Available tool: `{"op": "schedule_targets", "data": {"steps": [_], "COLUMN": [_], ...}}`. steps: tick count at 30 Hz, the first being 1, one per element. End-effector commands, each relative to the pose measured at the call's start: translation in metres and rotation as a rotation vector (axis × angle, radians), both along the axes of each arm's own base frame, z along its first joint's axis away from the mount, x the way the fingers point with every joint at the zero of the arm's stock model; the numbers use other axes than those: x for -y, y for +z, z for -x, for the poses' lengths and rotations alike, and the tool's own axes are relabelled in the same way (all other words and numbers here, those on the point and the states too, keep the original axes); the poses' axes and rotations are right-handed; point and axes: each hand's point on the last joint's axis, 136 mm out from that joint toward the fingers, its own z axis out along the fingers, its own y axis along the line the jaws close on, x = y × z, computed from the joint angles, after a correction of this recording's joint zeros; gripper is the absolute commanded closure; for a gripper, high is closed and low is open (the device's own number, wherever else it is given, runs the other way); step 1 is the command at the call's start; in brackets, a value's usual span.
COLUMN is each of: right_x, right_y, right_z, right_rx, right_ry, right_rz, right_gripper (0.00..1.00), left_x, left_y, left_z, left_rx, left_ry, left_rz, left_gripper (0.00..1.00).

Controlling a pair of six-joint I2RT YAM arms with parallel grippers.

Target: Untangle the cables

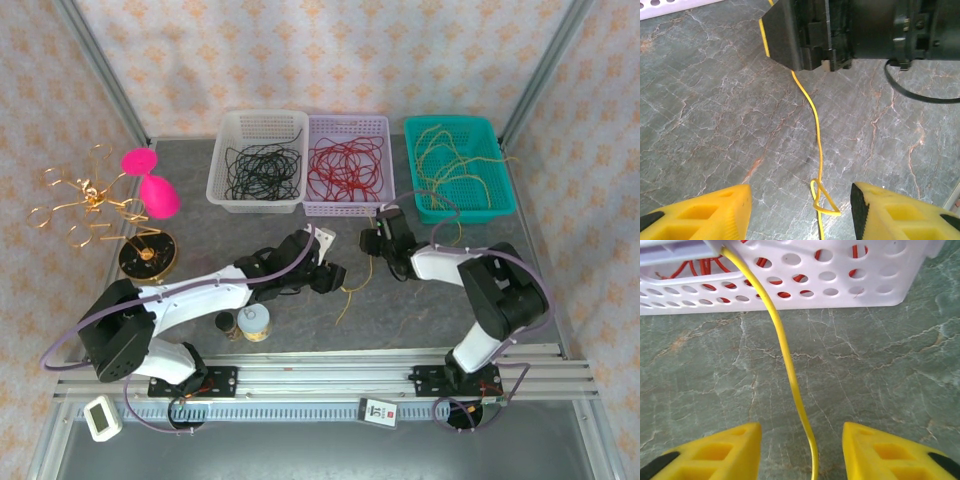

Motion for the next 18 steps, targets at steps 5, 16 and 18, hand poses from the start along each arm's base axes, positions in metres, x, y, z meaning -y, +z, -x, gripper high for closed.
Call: {"op": "schedule_targets", "data": {"steps": [5,16,18], "right_x": [-0.013,-0.01,-0.005], "right_y": [0.006,0.135,0.172], "right_z": [-0.011,0.027,0.037], "right_rx": [0.03,0.186,0.246], "right_ry": [0.046,0.092,0.091], "right_rz": [-0.019,-0.119,-0.158], "right_gripper": [0.86,1.0,1.0], "left_x": [-0.007,-0.03,-0.036], "left_y": [0.014,0.047,0.056], "left_z": [-0.005,-0.014,-0.016], "left_rx": [0.051,0.175,0.204], "left_ry": [0.036,0.125,0.149], "left_rz": [0.023,0.06,0.078], "left_gripper": [0.43,0.44,0.44]}}
